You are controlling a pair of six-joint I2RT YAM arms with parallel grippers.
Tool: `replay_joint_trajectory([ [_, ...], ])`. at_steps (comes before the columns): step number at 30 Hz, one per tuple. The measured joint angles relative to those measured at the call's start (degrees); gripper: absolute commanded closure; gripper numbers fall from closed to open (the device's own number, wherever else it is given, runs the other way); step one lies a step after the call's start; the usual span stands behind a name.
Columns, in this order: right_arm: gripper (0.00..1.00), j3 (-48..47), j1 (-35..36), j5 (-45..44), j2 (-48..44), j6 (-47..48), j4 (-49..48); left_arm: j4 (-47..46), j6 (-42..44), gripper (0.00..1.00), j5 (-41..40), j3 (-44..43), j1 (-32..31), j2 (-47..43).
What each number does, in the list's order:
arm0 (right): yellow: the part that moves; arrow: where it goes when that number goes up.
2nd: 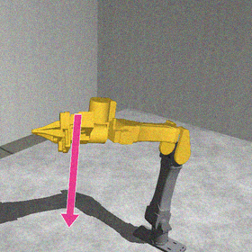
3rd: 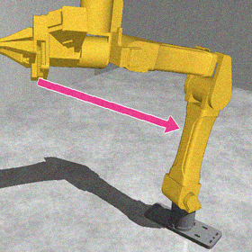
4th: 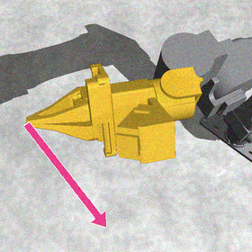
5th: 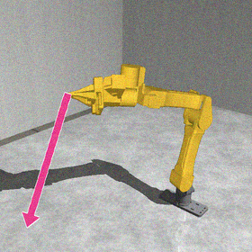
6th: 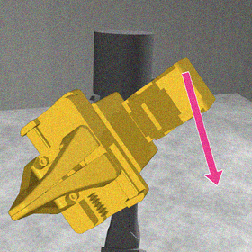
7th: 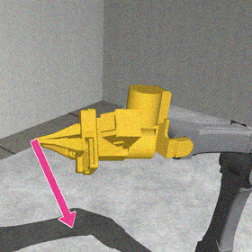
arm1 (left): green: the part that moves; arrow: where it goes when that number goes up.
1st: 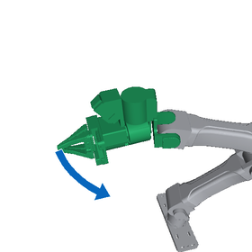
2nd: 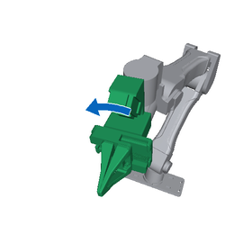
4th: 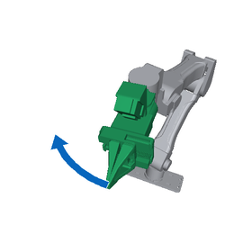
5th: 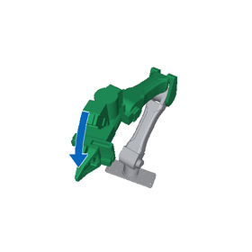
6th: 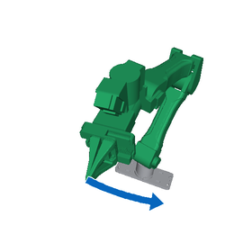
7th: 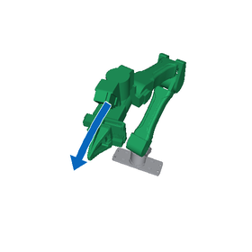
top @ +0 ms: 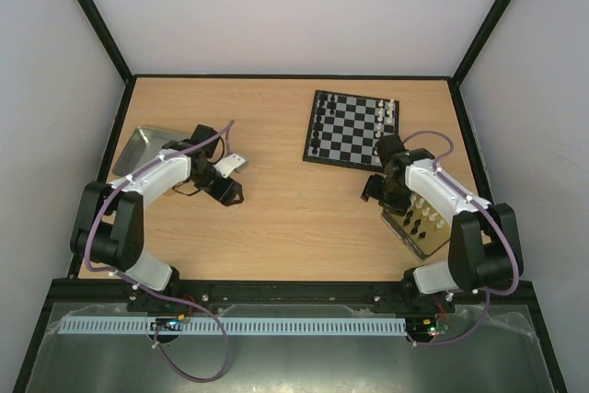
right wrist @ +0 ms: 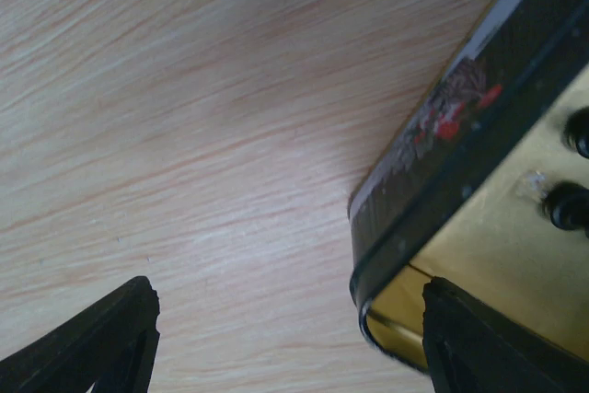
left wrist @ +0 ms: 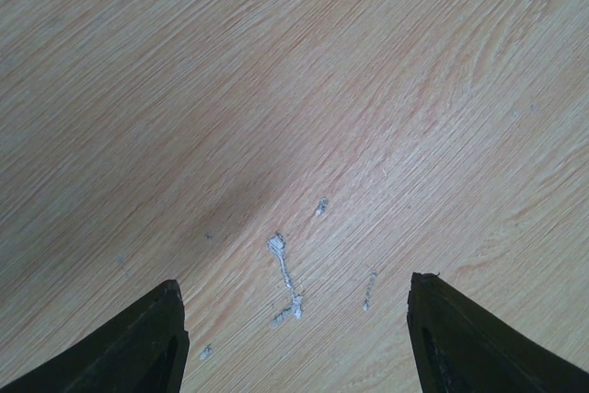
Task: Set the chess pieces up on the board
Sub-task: Move the storage box to the center of the board.
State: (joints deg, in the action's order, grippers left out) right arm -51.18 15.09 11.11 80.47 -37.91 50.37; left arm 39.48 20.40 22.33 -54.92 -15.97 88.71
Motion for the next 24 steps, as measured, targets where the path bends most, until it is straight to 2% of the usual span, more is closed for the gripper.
replay_joint_trajectory([
  [14, 0.28, -6.47, -10.75, 2.82, 10.56, 0.37, -5.84, -0.20, -0.09, 0.34, -0.96, 0.57, 0.00, 0.00],
  [24, 0.30, -8.52, -12.66, 3.58, 8.35, 0.44, -5.49, 0.63, 0.00, 0.34, -1.03, -0.81, -0.04, 0.70],
])
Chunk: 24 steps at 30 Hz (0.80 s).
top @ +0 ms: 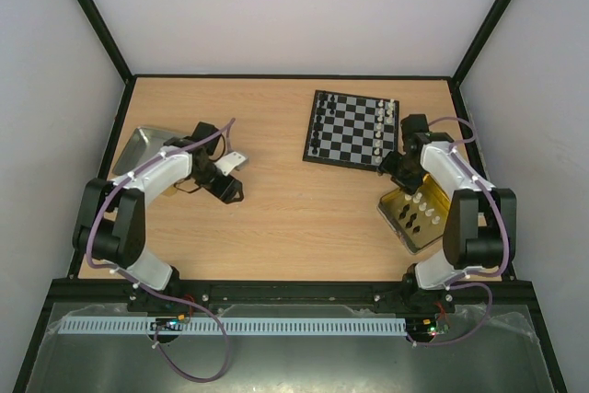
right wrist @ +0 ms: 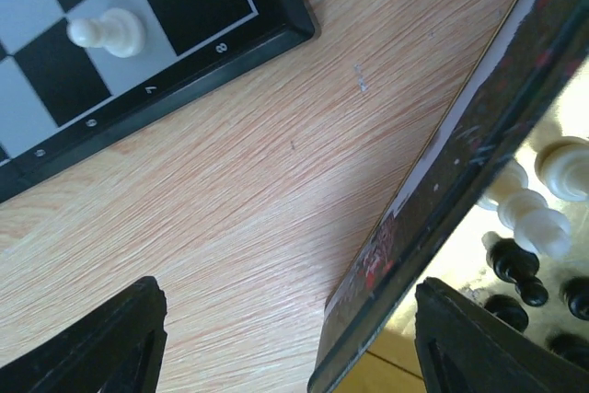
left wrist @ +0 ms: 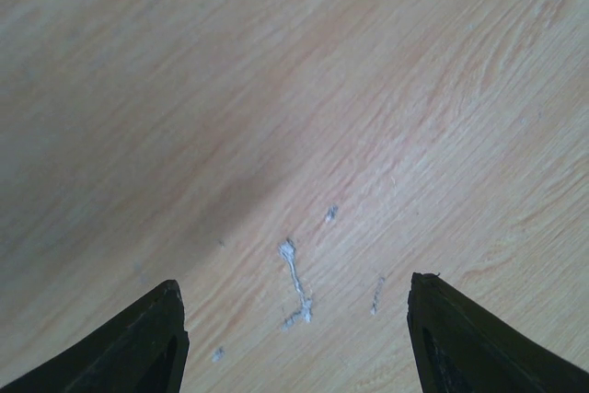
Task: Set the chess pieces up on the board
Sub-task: Move the storage box to the center of the board, then move the chessboard to the center of the board.
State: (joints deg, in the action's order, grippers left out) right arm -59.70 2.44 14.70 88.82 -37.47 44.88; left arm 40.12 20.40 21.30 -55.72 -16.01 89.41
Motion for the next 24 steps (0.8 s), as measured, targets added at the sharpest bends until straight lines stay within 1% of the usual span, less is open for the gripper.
replay_joint_trajectory([
  [3, 0.30, -0.24, 0.00, -0.02, -2.32, -0.17, 0.83, 0.92, 0.46, 0.34, -0.07, -3.80, -0.26, 2.16],
  [6, 0.35, -1.09, 0.00, -0.15, -3.93, -0.50, 2.03, 1.99, 1.51, 0.35, -0.37, -8.20, -0.52, 4.07],
  [10, 0.42, -4.70, 0.00, -2.32, -4.72, -1.57, 4.07, 2.75, 3.17, 0.44, -0.96, -13.11, -0.66, 5.57],
  [11, 0.47, -6.16, -0.02, -3.15, -4.68, -1.86, 4.24, 2.84, 3.61, 0.47, -1.31, -13.79, -0.63, 5.81],
  [13, 0.59, -9.46, -0.13, -4.28, -4.35, -2.84, 4.48, 2.97, 4.37, 0.51, -2.32, -14.93, -0.31, 6.62],
  [15, 0.65, -13.31, -0.59, -5.18, -3.50, -4.35, 3.89, 3.26, 5.20, 0.53, -2.97, -16.26, 0.26, 8.09],
  [16, 0.66, -14.67, -0.92, -5.44, -3.08, -4.92, 3.54, 3.37, 5.38, 0.53, -3.28, -16.83, 0.63, 8.85],
  [19, 0.66, -17.97, -2.75, -5.66, -1.29, -7.23, 2.10, 4.55, 6.16, 0.55, -4.15, -20.37, 2.49, 12.68],
  [21, 0.65, -19.52, -4.37, -5.62, 0.20, -8.57, 1.51, 4.74, 6.43, 0.56, -4.76, -22.40, 3.23, 14.73],
  [22, 0.62, -20.94, -5.62, -5.40, 1.53, -9.20, 1.36, 5.09, 6.49, 0.55, -5.03, -23.37, 3.56, 15.47],
  [24, 0.61, -23.21, -7.54, -5.01, 3.93, -10.51, 0.44, 6.16, 6.60, 0.55, -5.14, -26.08, 4.07, 16.98],
])
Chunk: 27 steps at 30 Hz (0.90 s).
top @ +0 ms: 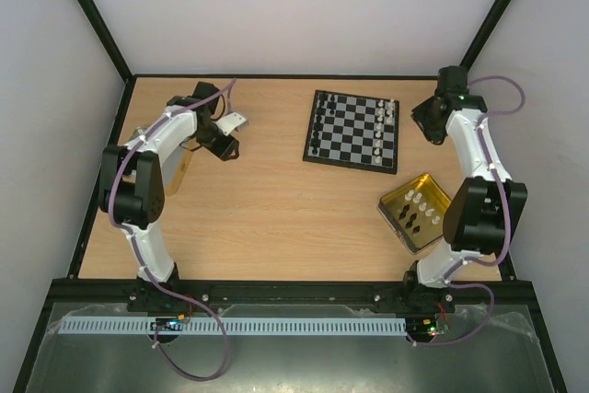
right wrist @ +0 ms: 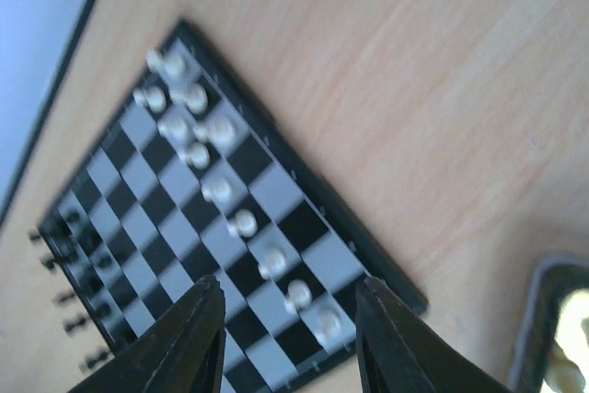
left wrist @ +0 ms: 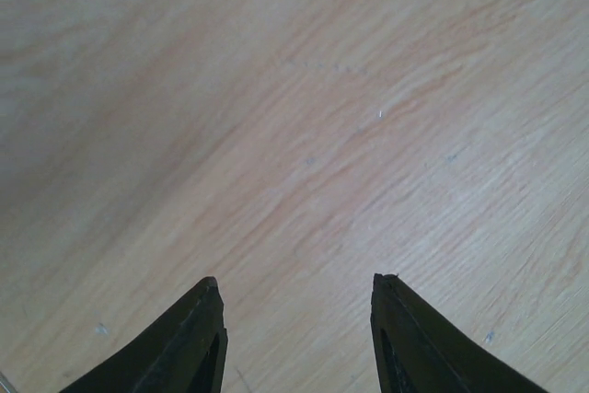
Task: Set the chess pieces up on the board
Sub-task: Move the chessboard to the center of the board.
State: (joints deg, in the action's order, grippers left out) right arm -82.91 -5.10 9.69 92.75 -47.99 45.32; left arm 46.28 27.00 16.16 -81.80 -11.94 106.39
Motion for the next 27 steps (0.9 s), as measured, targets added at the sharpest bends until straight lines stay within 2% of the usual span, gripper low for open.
replay_joint_trajectory([
  [3, 0.65, -3.28, -3.28, 2.03, 4.44, -2.45, -4.09, 1.95, -0.17, 0.59, 1.16, -4.94, -0.02, 2.19],
  [6, 0.95, -5.51, -5.97, 6.05, 10.01, -6.25, -10.49, 3.80, -0.72, 0.76, 4.15, -9.70, -0.02, 4.11],
  [7, 0.98, -6.40, -6.38, 6.97, 11.98, -6.60, -11.74, 4.39, -1.14, 0.82, 5.05, -10.62, -0.04, 4.42],
  [10, 0.98, -11.04, -7.58, 9.66, 20.81, -9.53, -16.35, 6.01, -1.57, 0.92, 7.15, -12.31, -0.39, 4.92],
  [19, 0.98, -13.16, -7.48, 15.98, 34.21, -13.94, -28.44, 9.62, -1.95, 0.93, 8.96, -12.09, -1.90, 5.09],
  [27, 0.98, -21.81, -7.48, 18.88, 41.31, -15.74, -33.35, 10.51, -2.60, 0.93, 9.29, -8.55, -1.97, 5.01],
])
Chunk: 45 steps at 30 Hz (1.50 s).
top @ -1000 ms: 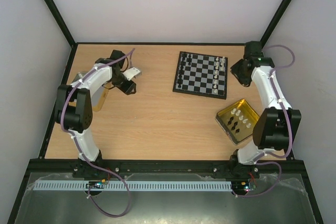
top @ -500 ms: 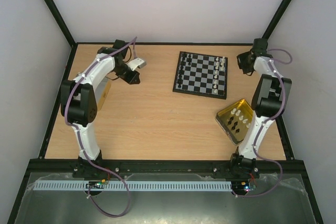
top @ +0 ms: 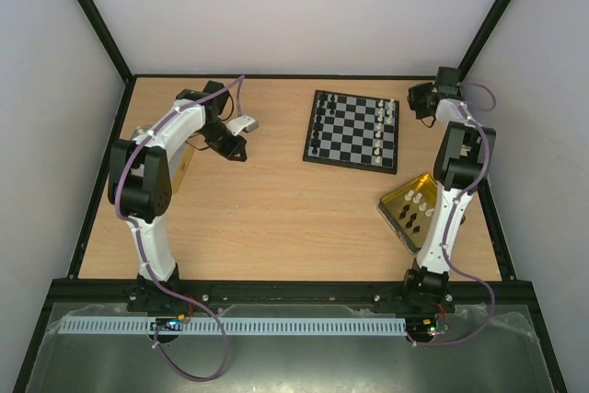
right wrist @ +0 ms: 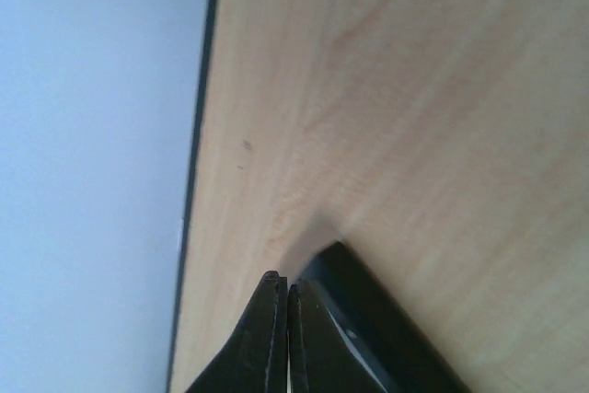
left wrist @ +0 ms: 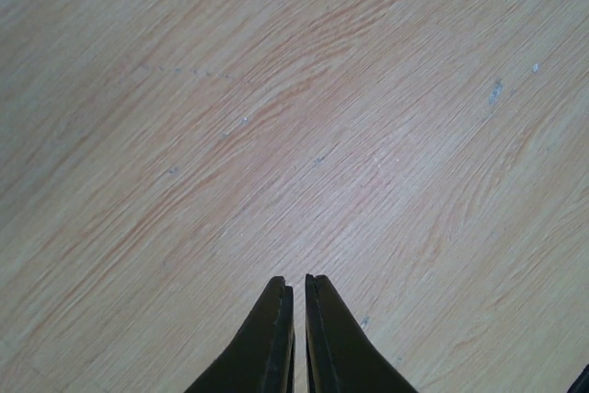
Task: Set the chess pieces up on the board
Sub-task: Move the chessboard to the center of the board.
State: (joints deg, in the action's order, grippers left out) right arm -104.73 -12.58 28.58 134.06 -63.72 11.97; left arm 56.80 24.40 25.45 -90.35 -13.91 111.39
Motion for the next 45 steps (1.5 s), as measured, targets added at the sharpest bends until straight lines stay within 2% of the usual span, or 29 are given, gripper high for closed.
replay_joint_trajectory([
  [8, 0.98, -4.22, -0.07, 2.25, 4.66, -4.76, -6.25, 0.94, -0.50, 0.93, 0.35, 0.31, 0.00, -0.09],
  [21, 0.98, -17.40, -0.17, 4.63, 15.89, -7.74, -6.75, 1.29, -0.96, 0.94, 0.72, 2.14, 0.00, -2.16],
  [45, 0.98, -15.69, 0.20, 10.49, 16.55, 1.97, -3.78, -1.18, -1.55, 0.94, 0.76, 7.17, 0.00, -2.99],
])
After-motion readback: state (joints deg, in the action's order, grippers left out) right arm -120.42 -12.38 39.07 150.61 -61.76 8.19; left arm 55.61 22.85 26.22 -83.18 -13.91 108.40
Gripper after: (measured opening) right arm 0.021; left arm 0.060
